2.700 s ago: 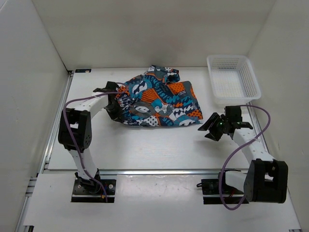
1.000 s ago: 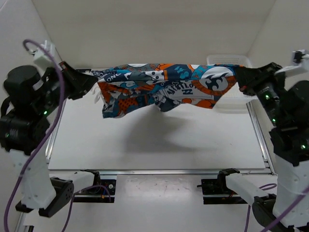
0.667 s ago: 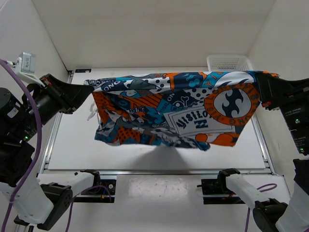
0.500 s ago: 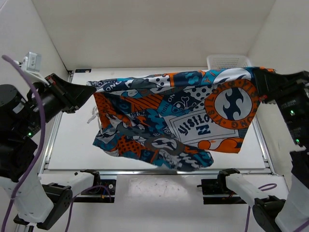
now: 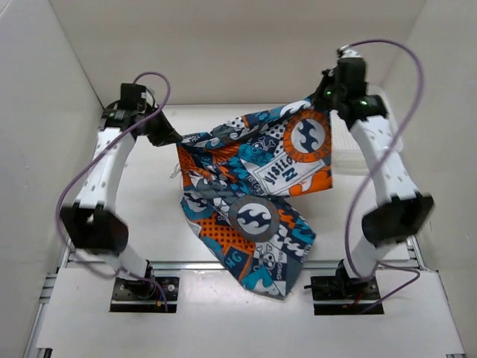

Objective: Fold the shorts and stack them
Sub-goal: Flatten the shorts out, then fold the shorts

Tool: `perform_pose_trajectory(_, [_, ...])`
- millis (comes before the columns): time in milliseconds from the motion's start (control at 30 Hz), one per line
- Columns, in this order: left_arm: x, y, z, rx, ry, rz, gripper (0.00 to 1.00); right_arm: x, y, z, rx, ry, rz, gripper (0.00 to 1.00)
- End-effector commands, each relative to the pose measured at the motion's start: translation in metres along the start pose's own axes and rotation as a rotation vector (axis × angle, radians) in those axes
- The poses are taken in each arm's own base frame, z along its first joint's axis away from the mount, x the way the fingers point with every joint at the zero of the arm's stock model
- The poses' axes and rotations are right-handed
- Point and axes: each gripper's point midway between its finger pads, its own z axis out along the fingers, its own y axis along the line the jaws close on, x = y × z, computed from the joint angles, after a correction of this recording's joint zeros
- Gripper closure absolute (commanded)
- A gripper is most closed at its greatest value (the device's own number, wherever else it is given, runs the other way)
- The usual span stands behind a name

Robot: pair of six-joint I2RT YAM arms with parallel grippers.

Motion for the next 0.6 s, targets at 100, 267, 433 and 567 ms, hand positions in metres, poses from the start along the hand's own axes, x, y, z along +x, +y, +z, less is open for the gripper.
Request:
perform_pose_trajectory(100, [-0.040, 0.076, 0.104, -0.140, 0.077, -0.072, 0.90, 0.035, -0.006, 0.112, 0.012, 0.102, -0.061, 1.00])
perform_pose_trajectory(267, [-0.082, 0.091, 0.131, -0.136, 0.039, -0.099, 0.90, 0.043, 0.003, 0.162, -0.017, 0.123, -0.064, 1.00])
perform_pose_trajectory(433, [-0.110, 0.095, 0.130, -0.123, -0.006, -0.100, 0.90, 0.049, 0.008, 0.171, -0.051, 0.150, -0.070, 1.00])
perform_pose_trajectory(567, [-0.112, 0.097, 0.115, -0.144, -0.026, -0.084, 0.90, 0.046, 0.023, 0.123, -0.075, 0.148, -0.082, 1.00])
